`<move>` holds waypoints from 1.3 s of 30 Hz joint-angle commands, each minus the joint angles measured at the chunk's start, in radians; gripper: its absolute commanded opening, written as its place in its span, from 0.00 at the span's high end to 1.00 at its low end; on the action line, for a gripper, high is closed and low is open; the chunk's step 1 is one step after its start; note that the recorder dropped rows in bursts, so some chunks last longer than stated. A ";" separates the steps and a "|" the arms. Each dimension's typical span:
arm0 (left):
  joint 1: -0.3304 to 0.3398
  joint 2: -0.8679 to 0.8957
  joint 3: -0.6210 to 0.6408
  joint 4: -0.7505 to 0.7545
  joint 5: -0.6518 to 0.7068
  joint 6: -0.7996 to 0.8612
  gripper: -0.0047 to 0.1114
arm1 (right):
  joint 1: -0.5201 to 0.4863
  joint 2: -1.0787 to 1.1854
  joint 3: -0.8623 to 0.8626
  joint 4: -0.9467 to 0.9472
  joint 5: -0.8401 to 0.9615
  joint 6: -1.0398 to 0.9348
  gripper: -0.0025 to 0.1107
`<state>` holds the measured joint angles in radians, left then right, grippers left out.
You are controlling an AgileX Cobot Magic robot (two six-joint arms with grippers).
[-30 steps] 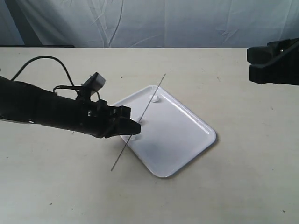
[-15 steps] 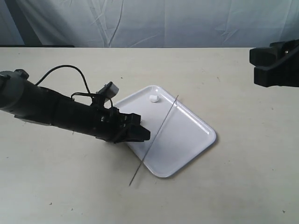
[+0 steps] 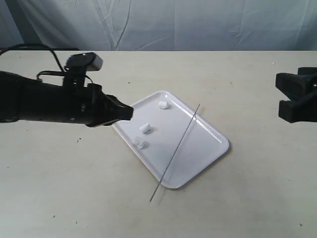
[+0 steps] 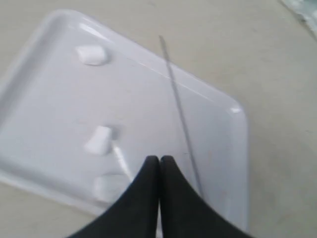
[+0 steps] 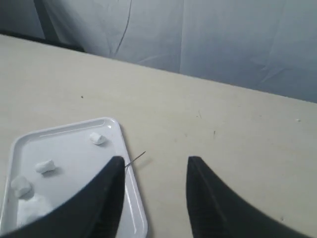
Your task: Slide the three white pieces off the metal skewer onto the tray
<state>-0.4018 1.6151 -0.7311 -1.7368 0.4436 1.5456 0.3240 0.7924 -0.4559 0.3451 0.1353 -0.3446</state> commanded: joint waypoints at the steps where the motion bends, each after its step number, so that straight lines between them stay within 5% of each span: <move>1: -0.020 -0.208 0.089 0.010 -0.202 0.014 0.96 | -0.005 -0.120 0.090 0.003 -0.135 0.006 0.63; 12: -0.020 -0.878 0.331 -0.002 -0.444 0.000 0.96 | -0.232 -0.446 0.248 0.060 -0.075 0.006 0.64; 15: -0.020 -1.072 0.423 0.002 -0.503 0.002 0.96 | -0.306 -0.496 0.276 0.060 0.011 0.006 0.92; 17: -0.020 -1.144 0.460 0.025 -0.509 0.007 0.96 | -0.312 -0.523 0.276 0.058 0.053 0.006 0.98; 35: -0.020 -1.202 0.483 0.026 -0.492 0.010 0.96 | -0.312 -0.537 0.276 0.204 0.094 0.006 0.98; 39: 0.070 -1.269 0.483 0.054 -0.486 0.037 0.96 | -0.312 -0.557 0.316 0.202 0.086 0.006 0.98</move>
<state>-0.3867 0.3911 -0.2535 -1.7090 -0.0494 1.5581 0.0158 0.2561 -0.1727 0.5503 0.2299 -0.3390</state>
